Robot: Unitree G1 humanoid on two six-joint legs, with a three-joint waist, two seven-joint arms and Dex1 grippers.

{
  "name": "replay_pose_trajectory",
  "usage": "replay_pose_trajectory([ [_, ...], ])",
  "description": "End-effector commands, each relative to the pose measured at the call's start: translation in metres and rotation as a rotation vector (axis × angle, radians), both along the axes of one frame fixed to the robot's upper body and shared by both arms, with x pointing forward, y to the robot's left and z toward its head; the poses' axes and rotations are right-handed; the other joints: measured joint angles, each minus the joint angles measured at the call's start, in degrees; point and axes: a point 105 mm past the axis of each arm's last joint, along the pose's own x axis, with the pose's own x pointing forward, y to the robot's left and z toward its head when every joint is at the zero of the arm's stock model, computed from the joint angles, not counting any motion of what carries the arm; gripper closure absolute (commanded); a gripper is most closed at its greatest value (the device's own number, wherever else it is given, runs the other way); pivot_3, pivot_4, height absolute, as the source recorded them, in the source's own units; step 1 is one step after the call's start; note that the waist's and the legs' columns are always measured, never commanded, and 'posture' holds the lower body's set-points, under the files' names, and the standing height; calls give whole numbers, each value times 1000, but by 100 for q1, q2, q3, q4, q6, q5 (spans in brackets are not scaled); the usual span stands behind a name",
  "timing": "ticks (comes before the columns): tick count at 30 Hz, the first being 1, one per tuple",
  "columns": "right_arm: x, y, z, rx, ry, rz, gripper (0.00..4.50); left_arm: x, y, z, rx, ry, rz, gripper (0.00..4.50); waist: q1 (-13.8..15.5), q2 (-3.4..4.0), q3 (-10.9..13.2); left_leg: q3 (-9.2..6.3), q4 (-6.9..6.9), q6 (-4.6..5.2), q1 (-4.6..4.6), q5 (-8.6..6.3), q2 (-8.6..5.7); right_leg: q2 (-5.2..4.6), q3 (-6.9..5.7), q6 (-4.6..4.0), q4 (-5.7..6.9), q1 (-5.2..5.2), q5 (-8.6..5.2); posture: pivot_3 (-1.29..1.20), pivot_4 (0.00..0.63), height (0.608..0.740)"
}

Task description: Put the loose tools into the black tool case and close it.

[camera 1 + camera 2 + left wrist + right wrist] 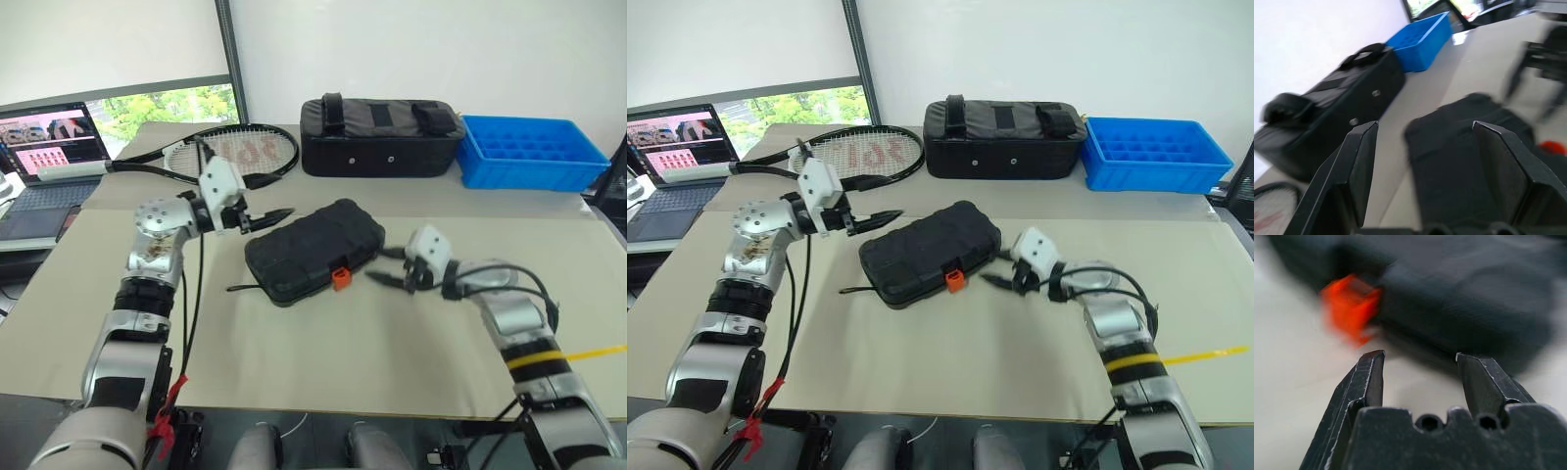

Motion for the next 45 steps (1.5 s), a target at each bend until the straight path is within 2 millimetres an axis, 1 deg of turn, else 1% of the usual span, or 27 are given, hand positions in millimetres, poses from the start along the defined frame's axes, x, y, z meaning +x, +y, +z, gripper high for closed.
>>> replay_pose_trajectory([
  [1, -2, -4, 11, 58, -48, -30, 1740, -4, -15, -1, 21, 0, -37, 1188, 17, 0, 0, -3, -1, 2, -2, -1, 0, 0, 0, 0, 0, 0, 0, 0, 150, 708],
  [3, -12, -4, 5, 69, -4, -35, 1740, -4, -21, -15, 58, 40, -37, 1188, 41, 3, -2, -4, -2, 4, -6, -2, -1, 0, 0, 0, -2, 1, 0, 0, 150, 708],
  [6, -35, 3, -8, 76, 107, -41, 1740, -7, -25, -46, 169, 125, -46, 1188, 69, 9, -5, -7, -4, 9, -12, -5, -1, -1, 2, 1, 0, 1, -1, 0, 150, 708],
  [9, -48, 9, -11, 79, 156, -49, 1740, -8, -26, -55, 201, 156, -45, 1188, 54, 9, -5, -6, -3, 9, -14, -5, -2, 0, 5, 1, -3, -2, -1, 0, 150, 708],
  [12, -69, 30, -22, 110, 214, -60, 1740, -3, -27, -74, 265, 214, -4, 1188, 50, 10, -6, -7, 0, 9, -11, -5, -2, 1, 5, 3, -6, -1, -3, 0, 150, 708],
  [14, -74, 42, -28, 138, 239, -101, 1740, -4, -28, -86, 317, 248, -7, 1188, 44, 7, -12, -10, 0, 9, 0, -5, -2, 4, 4, 14, -4, 11, -9, 0, 150, 708],
  [15, -74, 46, -30, 150, 244, -120, 1740, -5, -28, -90, 332, 262, -11, 1188, 26, 9, -14, -13, 0, 9, 1, -5, -2, 5, 3, 39, -4, 13, -24, 0, 150, 708],
  [18, -77, 54, -33, 155, 255, -143, 1740, -4, -29, -93, 338, 278, -1, 1188, 8, 17, -20, -13, 9, 8, 0, -5, -5, 5, 9, 42, -1, 12, -26, 0, 150, 708],
  [23, -67, 60, -42, 142, 242, -225, 1740, -5, -32, -96, 335, 293, 2, 1188, 9, 12, -30, -12, 14, 8, -1, -5, -8, 3, 10, 43, -3, 15, -26, 0, 150, 708],
  [26, -62, 63, -42, 145, 225, -246, 1740, -5, -33, -97, 332, 295, 2, 1188, 9, 13, -31, -13, 13, 8, -1, -5, -7, 4, 10, 43, -2, 14, -26, 0, 150, 708],
  [30, -56, 71, -41, 191, 238, -263, 1740, -5, -33, -96, 328, 291, 6, 1188, 7, 11, -32, -13, 13, 8, -2, -5, -7, 3, 11, 44, -3, 14, -26, 0, 150, 708],
  [34, -53, 78, -40, 212, 242, -254, 1740, -4, -32, -95, 328, 285, 10, 1188, 1, 10, -33, -14, 12, 8, -1, -5, -7, 4, 11, 44, -3, 14, -26, 0, 150, 708],
  [38, -52, 79, -41, 211, 242, -247, 1740, -4, -31, -94, 330, 281, 12, 1188, -2, 11, -33, -14, 12, 8, -2, -5, -7, 4, 11, 44, -3, 13, -26, 0, 150, 708],
  [41, -53, 80, -41, 207, 240, -240, 2442, -4, -31, -94, 330, 279, 12, 1134, -6, 10, -33, -14, 12, 8, -2, -5, -7, 4, 11, 44, -3, 13, -26, 0, 150, 708],
  [43, -53, 79, -40, 202, 234, -240, 3142, -4, -31, -94, 332, 278, 13, 1134, -6, 10, -33, -14, 11, 8, -2, -5, -7, 4, 11, 44, -3, 13, -27, 0, 150, 708],
  [45, -54, 78, -39, 191, 226, -238, 3142, -4, -31, -94, 331, 278, 12, 1134, -7, 10, -33, -14, 11, 8, -2, -5, -7, 4, 11, 44, -3, 13, -27, 0, 150, 708],
])
